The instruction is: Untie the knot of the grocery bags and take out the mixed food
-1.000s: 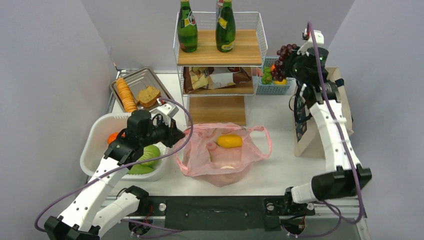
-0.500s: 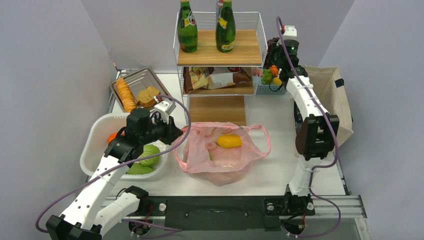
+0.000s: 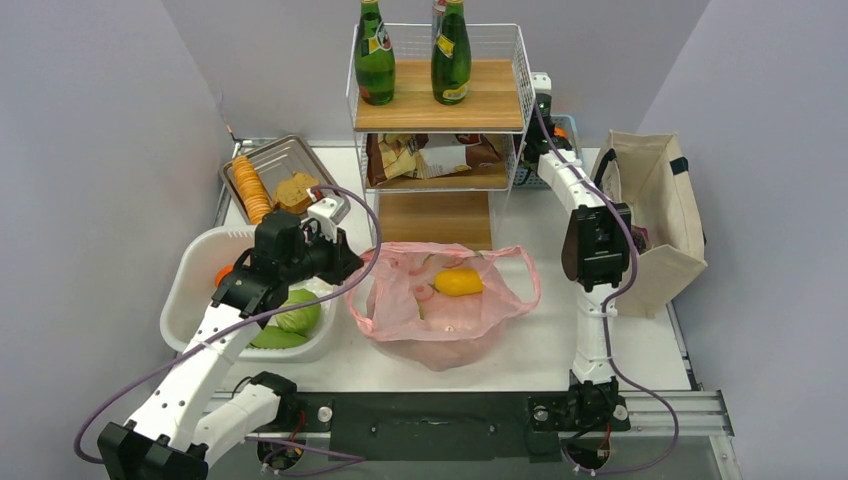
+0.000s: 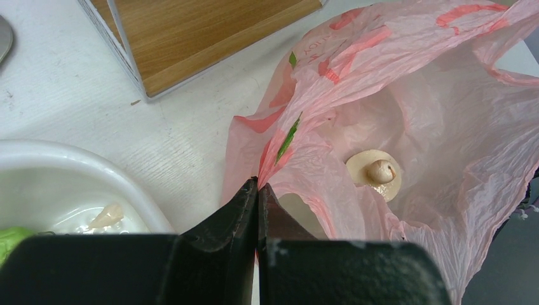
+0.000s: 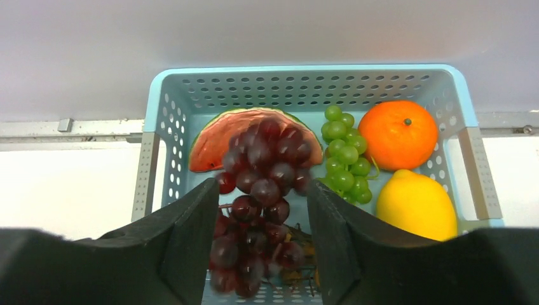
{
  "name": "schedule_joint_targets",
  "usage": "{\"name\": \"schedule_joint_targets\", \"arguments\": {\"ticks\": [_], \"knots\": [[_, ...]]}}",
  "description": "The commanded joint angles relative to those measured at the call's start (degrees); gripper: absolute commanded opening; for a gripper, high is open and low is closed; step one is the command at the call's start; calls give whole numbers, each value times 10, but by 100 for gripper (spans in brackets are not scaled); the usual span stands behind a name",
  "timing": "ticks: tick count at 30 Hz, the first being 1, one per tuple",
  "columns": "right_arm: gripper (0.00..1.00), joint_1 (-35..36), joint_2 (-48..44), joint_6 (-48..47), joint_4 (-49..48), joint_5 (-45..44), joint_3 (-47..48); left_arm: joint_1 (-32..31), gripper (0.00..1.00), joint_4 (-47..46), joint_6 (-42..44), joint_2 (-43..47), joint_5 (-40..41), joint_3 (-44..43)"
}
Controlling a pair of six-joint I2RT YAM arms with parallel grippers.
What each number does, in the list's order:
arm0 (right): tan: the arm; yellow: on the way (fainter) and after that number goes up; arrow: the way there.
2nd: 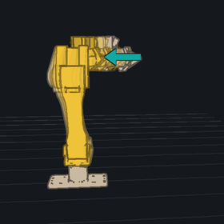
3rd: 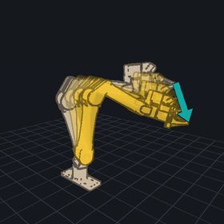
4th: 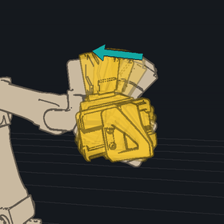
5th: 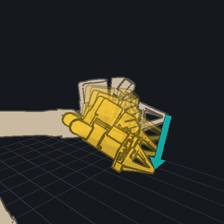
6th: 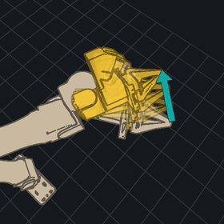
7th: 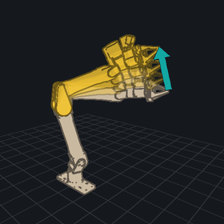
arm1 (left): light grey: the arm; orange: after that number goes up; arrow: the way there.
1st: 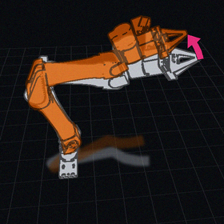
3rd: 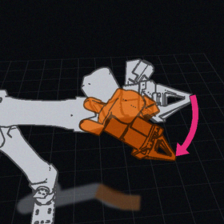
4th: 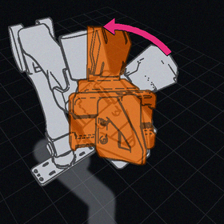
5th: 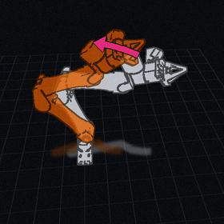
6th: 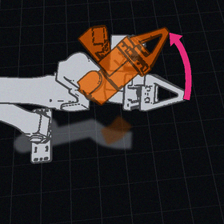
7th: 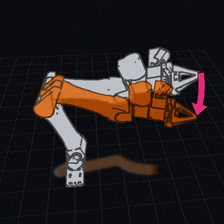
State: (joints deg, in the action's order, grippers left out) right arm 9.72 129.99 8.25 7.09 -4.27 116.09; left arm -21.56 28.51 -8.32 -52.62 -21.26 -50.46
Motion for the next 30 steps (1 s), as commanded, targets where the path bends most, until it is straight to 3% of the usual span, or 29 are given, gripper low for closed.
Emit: {"name": "schedule_joint_targets", "arguments": {"ticks": [1, 8, 18, 20, 23, 26, 30], "knots": [[56, -3, -17, -11, -30, -21, 31, 6, 0, -17, 5, -4, -3, -32], [65, -27, -116, -23, -27, -8, -73, 1, 0, -17, 38, -11, -34, -34], [67, -36, -448, 40, 11, 59, -389, -15, 0, 4, 79, 7, -77, -15], [67, -36, -522, 37, 57, 93, -436, -22, 0, 1, 97, 15, -82, -12], [67, -31, -668, -48, 116, 240, -515, -39, 0, -6, 115, 24, -75, -8], [64, 46, -806, -128, 177, 287, -561, -51, 0, -12, 121, 26, -69, -6], [59, 227, -853, -199, 239, 239, -564, -68, 0, -23, 121, 24, -58, -5]]}}
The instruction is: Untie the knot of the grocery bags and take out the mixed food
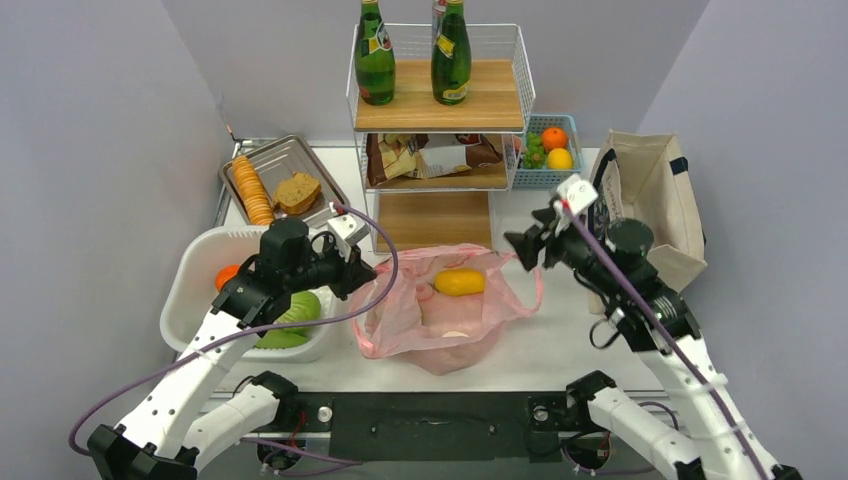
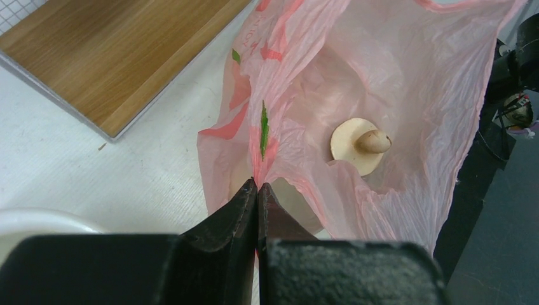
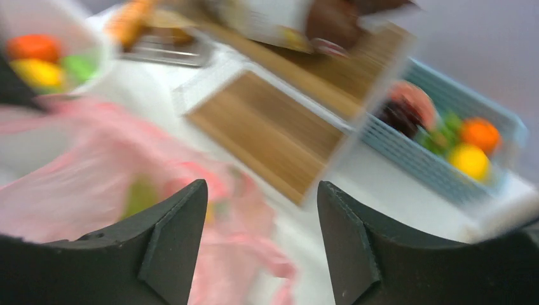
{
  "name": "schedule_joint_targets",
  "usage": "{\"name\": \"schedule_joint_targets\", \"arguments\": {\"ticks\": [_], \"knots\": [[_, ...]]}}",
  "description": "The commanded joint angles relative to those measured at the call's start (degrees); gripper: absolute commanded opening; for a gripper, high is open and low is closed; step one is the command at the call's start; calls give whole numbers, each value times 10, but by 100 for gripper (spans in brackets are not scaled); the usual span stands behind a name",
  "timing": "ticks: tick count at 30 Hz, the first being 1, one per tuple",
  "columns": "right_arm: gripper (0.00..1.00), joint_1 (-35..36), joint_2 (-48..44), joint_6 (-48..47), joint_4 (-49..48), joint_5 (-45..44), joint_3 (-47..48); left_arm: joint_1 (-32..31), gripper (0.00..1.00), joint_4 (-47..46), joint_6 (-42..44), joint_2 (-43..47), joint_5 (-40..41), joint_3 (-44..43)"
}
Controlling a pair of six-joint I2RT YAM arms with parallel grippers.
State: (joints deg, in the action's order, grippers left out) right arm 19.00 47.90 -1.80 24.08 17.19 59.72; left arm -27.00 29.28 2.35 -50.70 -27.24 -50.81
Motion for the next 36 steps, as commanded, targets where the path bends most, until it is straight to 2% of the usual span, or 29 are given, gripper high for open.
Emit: {"name": "schedule_joint_targets", "arguments": {"ticks": [1, 2, 5, 9, 12, 16, 19, 25, 36], "knots": [[58, 164, -30, -124, 80, 0, 2, -15, 0, -32, 15, 4, 2, -2], [55, 222, -23, -140, 85, -22, 3, -18, 0, -34, 15, 3, 3, -2], [48, 327, 8, -230, 98, -59, -6, -21, 0, -36, 18, 4, 3, -5], [40, 378, 68, -328, 81, -98, -44, -23, 0, -29, 29, 9, 2, -9], [40, 379, 135, -374, 44, -119, -76, -23, 0, -26, 37, 16, 5, -7], [44, 347, 216, -384, 7, -122, -65, -24, 0, -23, 46, 15, 10, -12], [49, 306, 277, -383, 23, -111, -33, -23, 0, -23, 50, 12, 17, -13], [63, 282, 347, -418, 38, -108, -7, -24, 0, -32, 47, -1, 5, -6], [69, 229, 468, -454, 49, -87, 35, -20, 0, -28, 44, -35, -12, -12]]}}
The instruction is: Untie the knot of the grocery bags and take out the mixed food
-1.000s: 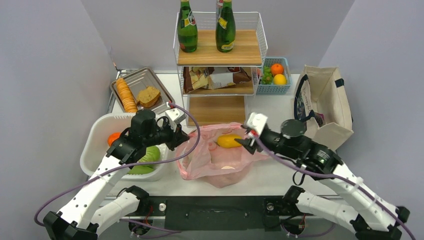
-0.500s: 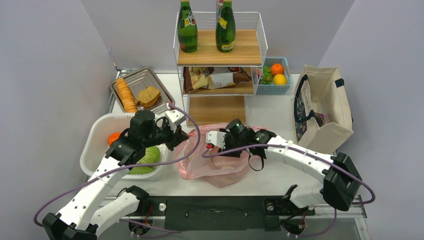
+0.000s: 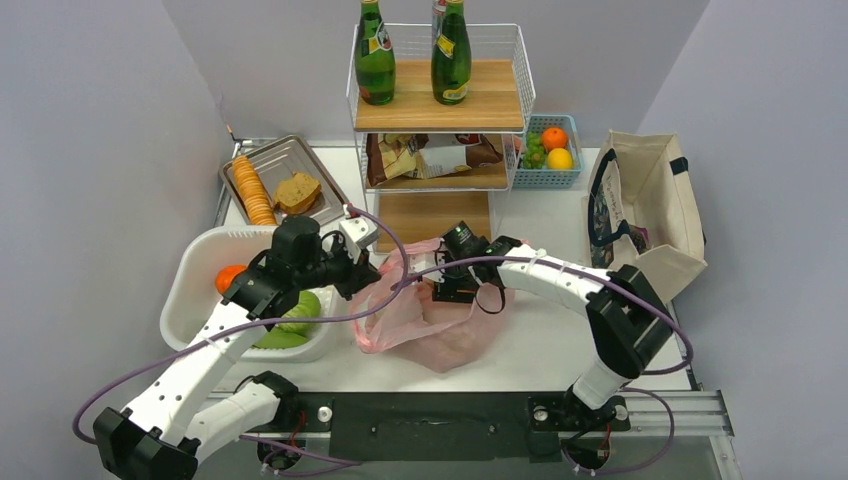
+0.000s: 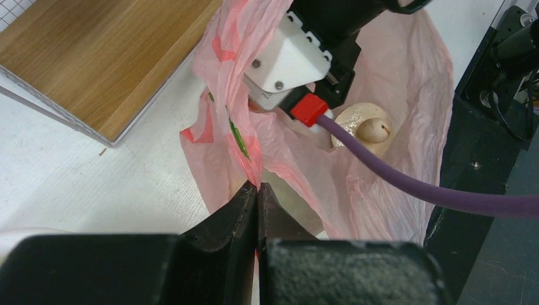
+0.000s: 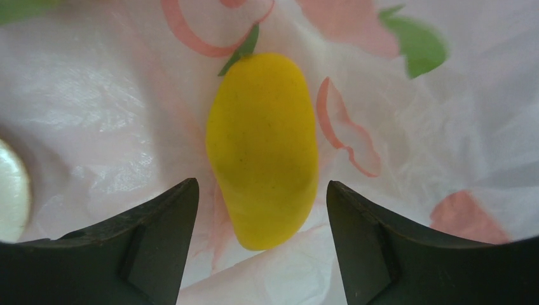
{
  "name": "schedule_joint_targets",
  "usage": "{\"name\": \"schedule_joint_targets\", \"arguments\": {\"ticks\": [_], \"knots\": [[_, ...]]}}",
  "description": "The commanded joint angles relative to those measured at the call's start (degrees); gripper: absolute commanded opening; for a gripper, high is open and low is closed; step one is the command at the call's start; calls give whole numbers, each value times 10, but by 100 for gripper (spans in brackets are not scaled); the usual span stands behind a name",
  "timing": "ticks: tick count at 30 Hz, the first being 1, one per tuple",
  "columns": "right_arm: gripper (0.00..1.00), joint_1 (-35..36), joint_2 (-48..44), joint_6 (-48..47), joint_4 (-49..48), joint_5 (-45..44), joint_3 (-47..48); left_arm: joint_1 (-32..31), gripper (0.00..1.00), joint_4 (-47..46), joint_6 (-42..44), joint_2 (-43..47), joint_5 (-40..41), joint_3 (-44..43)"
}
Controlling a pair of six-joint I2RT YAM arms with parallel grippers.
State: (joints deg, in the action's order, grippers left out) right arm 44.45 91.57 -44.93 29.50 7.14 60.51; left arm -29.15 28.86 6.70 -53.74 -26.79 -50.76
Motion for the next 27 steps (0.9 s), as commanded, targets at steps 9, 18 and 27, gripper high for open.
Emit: {"name": "schedule_joint_targets", "arguments": {"ticks": [9, 18, 27], "knots": [[68, -50, 86, -74, 37, 55, 43, 7, 0, -27, -11, -17, -18, -9], [10, -51, -4, -59, 66, 96, 6, 7, 0, -27, -11, -16, -10, -11], [49, -29, -129, -8, 51, 91, -31, 7, 0, -26, 12, 8, -43, 6]]}}
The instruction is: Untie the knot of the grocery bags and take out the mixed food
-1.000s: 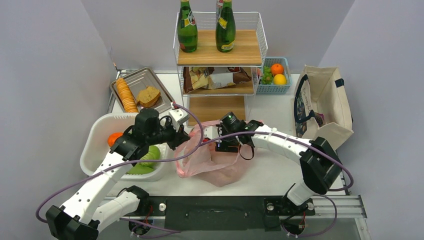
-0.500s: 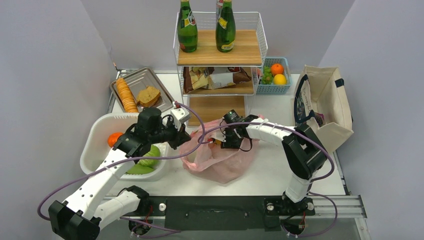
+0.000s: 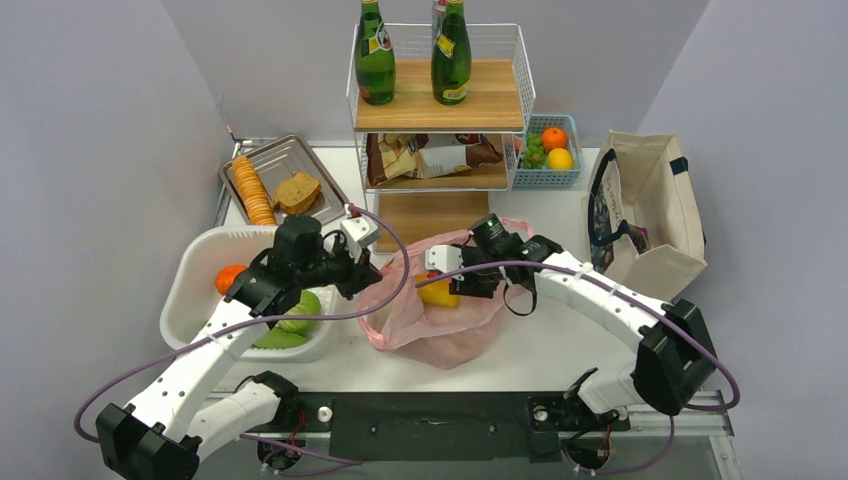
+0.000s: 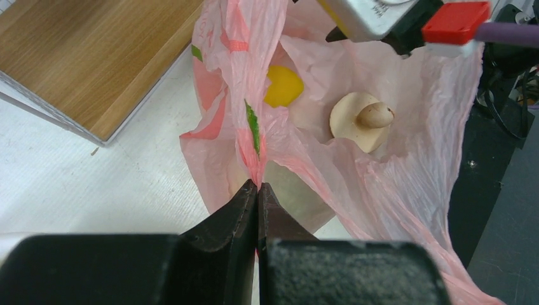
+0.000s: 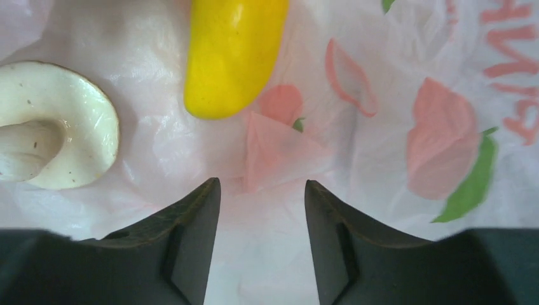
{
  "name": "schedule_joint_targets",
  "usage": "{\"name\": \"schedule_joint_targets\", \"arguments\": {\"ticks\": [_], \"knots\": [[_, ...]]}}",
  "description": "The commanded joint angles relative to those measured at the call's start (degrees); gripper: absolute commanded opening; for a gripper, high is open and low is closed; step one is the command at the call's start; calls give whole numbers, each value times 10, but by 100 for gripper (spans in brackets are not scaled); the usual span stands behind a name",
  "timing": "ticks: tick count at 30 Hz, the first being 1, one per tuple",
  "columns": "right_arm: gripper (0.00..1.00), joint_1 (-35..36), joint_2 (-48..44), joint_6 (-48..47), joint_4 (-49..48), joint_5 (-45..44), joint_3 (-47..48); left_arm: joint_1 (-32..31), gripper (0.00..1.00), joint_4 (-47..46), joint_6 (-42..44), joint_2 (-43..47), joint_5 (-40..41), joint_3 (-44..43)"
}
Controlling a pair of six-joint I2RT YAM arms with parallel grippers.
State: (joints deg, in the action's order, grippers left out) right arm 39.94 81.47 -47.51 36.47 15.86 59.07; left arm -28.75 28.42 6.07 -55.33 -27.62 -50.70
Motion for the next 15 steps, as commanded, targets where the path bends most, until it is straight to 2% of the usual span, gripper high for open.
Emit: {"name": "schedule_joint_targets", "arguments": {"ticks": [1, 8, 15], "knots": [[52, 23, -31, 12, -33, 4, -19, 2, 0, -20, 26, 28, -50, 9], [65, 70, -8, -55, -108, 34, -35, 3, 0, -13, 41, 65, -77, 36], [71, 86, 66, -12, -226, 40, -16, 11, 0, 1, 62, 77, -71, 48]]}}
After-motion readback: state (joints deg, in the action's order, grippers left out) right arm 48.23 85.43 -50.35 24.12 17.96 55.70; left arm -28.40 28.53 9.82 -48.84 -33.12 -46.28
